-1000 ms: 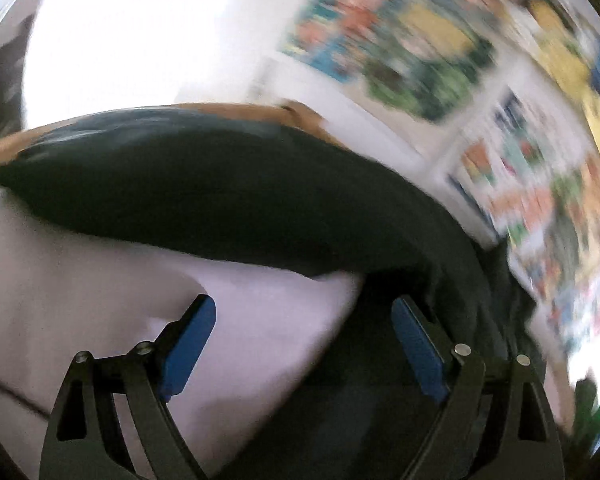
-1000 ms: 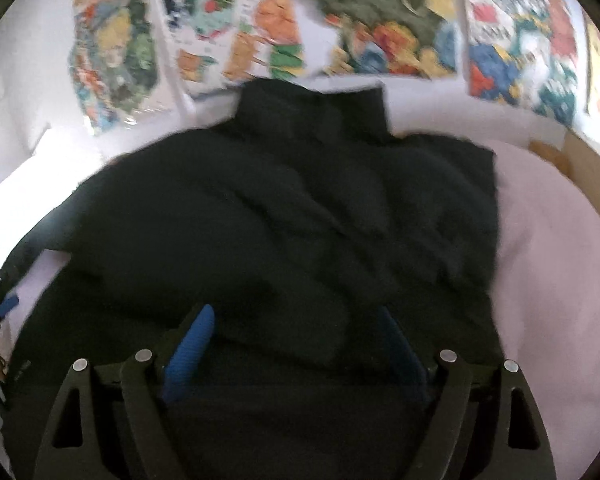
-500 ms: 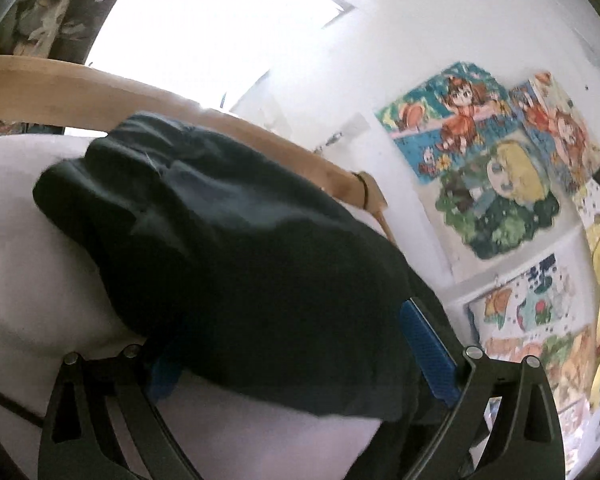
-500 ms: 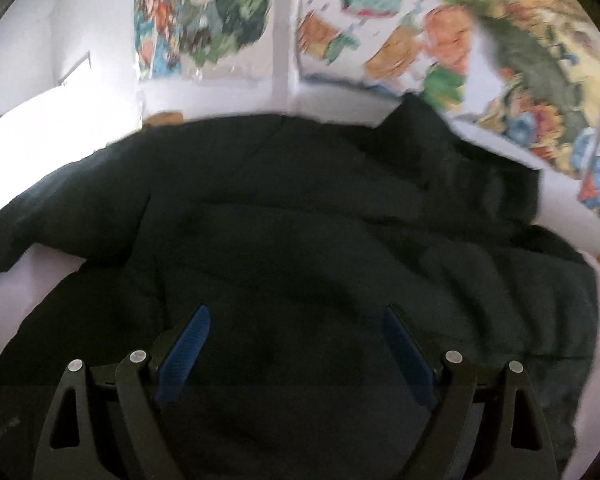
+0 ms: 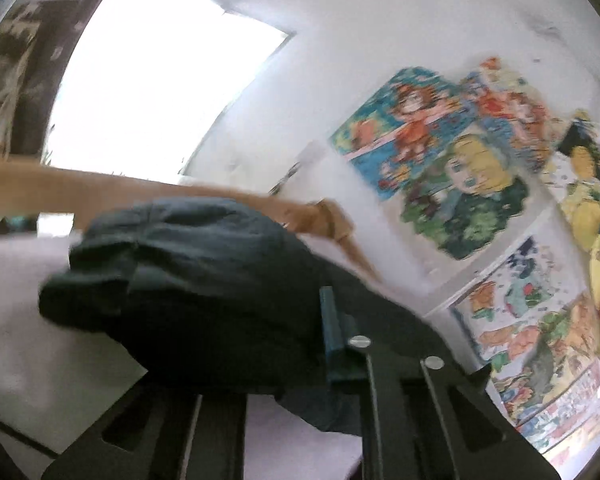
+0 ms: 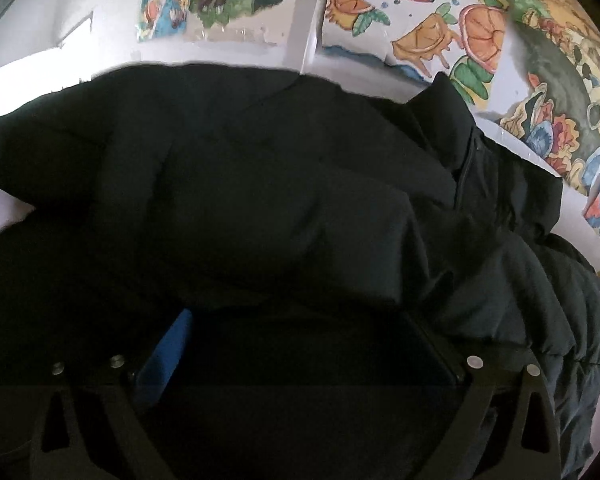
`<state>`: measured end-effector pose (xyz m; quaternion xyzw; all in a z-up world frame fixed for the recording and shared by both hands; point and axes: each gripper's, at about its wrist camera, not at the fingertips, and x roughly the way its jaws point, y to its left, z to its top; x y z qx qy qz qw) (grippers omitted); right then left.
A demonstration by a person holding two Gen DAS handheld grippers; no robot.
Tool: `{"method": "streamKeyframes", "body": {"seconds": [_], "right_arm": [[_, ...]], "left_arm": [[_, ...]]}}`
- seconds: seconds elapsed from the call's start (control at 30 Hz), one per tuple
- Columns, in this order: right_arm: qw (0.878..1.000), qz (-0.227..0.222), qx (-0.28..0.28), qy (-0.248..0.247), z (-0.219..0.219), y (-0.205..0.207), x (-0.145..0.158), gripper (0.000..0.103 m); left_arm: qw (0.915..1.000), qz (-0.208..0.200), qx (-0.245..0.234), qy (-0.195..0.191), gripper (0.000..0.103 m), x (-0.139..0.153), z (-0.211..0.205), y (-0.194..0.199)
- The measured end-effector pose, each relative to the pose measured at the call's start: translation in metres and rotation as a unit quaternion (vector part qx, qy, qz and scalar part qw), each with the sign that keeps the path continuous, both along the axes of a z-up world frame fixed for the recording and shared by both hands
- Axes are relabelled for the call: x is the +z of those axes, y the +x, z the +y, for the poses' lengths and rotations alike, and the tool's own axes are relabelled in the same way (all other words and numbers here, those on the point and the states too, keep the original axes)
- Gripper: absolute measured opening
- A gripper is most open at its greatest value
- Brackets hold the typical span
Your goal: Fold large clothes
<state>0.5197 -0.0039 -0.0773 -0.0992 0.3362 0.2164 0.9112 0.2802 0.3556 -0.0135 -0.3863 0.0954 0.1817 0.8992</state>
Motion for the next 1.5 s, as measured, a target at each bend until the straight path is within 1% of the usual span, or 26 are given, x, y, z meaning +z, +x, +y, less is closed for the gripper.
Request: {"method": "streamKeyframes", "body": {"seconds": [0.07, 0.13, 0.2, 0.23, 0.3, 0.37, 0.43, 0.53, 0.6, 0.63, 0.77, 0.83, 0.9, 0.97, 1.0, 1.07, 1.17, 1.27, 1.33, 1.4, 1.43, 1.5], "right_arm": [[1.000, 0.005, 0.002, 0.026, -0.011, -0.002, 0.011, 0.103], [0.999, 0.021, 0.001, 0.049, -0.023, -0.001, 0.019, 0.103], [0.997, 0.046, -0.004, 0.069, -0.039, 0.002, 0.025, 0.103], [0.996, 0.055, -0.008, 0.075, -0.046, 0.003, 0.027, 0.103], [0.993, 0.076, -0.031, 0.087, -0.066, 0.005, 0.030, 0.103], [0.991, 0.083, -0.044, 0.099, -0.082, 0.003, 0.034, 0.103], [0.989, 0.085, -0.057, 0.103, -0.099, 0.001, 0.040, 0.103], [0.987, 0.080, -0.079, 0.111, -0.131, -0.007, 0.052, 0.103], [0.985, 0.081, -0.096, 0.120, -0.154, -0.011, 0.059, 0.103], [0.983, 0.081, -0.104, 0.126, -0.166, -0.013, 0.062, 0.103], [0.976, 0.084, -0.134, 0.150, -0.211, -0.019, 0.069, 0.103], [0.973, 0.083, -0.147, 0.159, -0.232, -0.022, 0.070, 0.103], [0.971, 0.079, -0.161, 0.156, -0.254, -0.025, 0.068, 0.103], [0.973, 0.068, -0.170, 0.139, -0.268, -0.029, 0.065, 0.103], [0.974, 0.065, -0.174, 0.132, -0.276, -0.029, 0.062, 0.103], [0.973, 0.065, -0.179, 0.128, -0.288, -0.027, 0.055, 0.103], [0.970, 0.073, -0.194, 0.127, -0.308, -0.024, 0.040, 0.103], [0.966, 0.077, -0.215, 0.123, -0.325, -0.021, 0.026, 0.103], [0.962, 0.068, -0.242, 0.108, -0.335, -0.022, 0.017, 0.103], [0.960, 0.060, -0.257, 0.096, -0.341, -0.025, 0.010, 0.103], [0.959, 0.058, -0.261, 0.096, -0.345, -0.026, 0.008, 0.103], [0.957, 0.054, -0.264, 0.105, -0.351, -0.029, 0.004, 0.103]], "left_arm": [[0.9994, -0.022, -0.010, 0.027, 0.008, 0.015, -0.007, -0.002], [0.9971, -0.044, -0.022, 0.059, 0.008, 0.032, -0.018, -0.002], [0.9917, -0.075, -0.049, 0.092, 0.008, 0.052, -0.033, -0.002], [0.9897, -0.083, -0.059, 0.101, 0.008, 0.059, -0.039, -0.002], [0.9832, -0.102, -0.095, 0.118, 0.008, 0.077, -0.056, 0.000], [0.9777, -0.112, -0.121, 0.130, 0.008, 0.092, -0.072, 0.001], [0.9707, -0.115, -0.148, 0.151, 0.008, 0.107, -0.091, 0.007], [0.9524, -0.119, -0.213, 0.182, 0.008, 0.119, -0.130, 0.016], [0.9379, -0.117, -0.253, 0.206, 0.008, 0.122, -0.161, 0.024], [0.9329, -0.116, -0.266, 0.214, 0.008, 0.123, -0.172, 0.026], [0.9046, -0.104, -0.331, 0.247, 0.008, 0.124, -0.233, 0.040], [0.8908, -0.090, -0.359, 0.264, 0.008, 0.124, -0.264, 0.052], [0.8756, -0.063, -0.384, 0.286, 0.008, 0.118, -0.303, 0.069], [0.8575, -0.036, -0.412, 0.306, 0.008, 0.106, -0.341, 0.088], [0.8515, -0.026, -0.421, 0.312, 0.008, 0.101, -0.353, 0.095], [0.8340, 0.008, -0.445, 0.326, 0.008, 0.085, -0.389, 0.116], [0.8120, 0.043, -0.479, 0.331, 0.008, 0.056, -0.429, 0.139], [0.8019, 0.076, -0.500, 0.319, 0.008, 0.023, -0.454, 0.158], [0.7987, 0.101, -0.503, 0.314, 0.008, 0.004, -0.463, 0.172], [0.7983, 0.124, -0.510, 0.295, 0.008, -0.015, -0.467, 0.185], [0.7975, 0.133, -0.517, 0.281, 0.009, -0.024, -0.467, 0.190], [0.7933, 0.157, -0.528, 0.259, 0.012, -0.038, -0.466, 0.202]]}}
